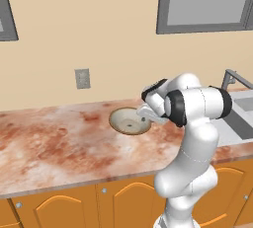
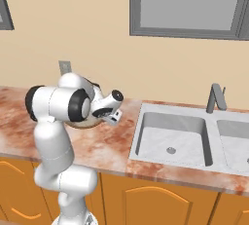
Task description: Place the bowl in the left basin and the jug in the right basin of the sink.
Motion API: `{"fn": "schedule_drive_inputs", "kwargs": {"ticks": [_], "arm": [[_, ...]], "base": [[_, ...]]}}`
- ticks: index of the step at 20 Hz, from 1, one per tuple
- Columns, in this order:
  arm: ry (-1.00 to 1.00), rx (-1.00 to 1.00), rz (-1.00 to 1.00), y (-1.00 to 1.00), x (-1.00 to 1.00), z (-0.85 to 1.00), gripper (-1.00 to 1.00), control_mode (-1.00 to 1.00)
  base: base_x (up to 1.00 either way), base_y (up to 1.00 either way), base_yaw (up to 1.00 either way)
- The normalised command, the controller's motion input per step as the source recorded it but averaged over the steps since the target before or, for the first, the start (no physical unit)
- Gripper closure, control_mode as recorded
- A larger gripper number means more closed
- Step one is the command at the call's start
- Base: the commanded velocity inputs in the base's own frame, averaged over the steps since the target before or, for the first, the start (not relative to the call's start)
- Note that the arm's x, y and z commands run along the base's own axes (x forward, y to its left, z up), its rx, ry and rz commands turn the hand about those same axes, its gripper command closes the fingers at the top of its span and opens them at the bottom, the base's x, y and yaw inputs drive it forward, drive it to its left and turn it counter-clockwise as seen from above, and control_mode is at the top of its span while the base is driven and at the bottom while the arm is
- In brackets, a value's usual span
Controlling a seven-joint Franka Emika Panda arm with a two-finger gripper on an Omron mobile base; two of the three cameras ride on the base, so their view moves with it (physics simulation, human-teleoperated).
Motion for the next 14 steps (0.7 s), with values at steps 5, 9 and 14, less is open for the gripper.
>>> {"fn": "schedule_drive_inputs", "kwargs": {"ticks": [5,9,14], "arm": [[-0.09,0.05,-0.18,0.0,-0.14,0.52,1.0,-1.0],[-0.1,0.1,-0.23,0.0,-0.19,0.57,1.0,-1.0],[-0.06,0.16,-0.34,-0.15,-0.19,0.28,1.0,-1.0]], "base": [[0.0,0.0,0.0],[0.0,0.0,0.0],[0.0,0.0,0.0]]}}
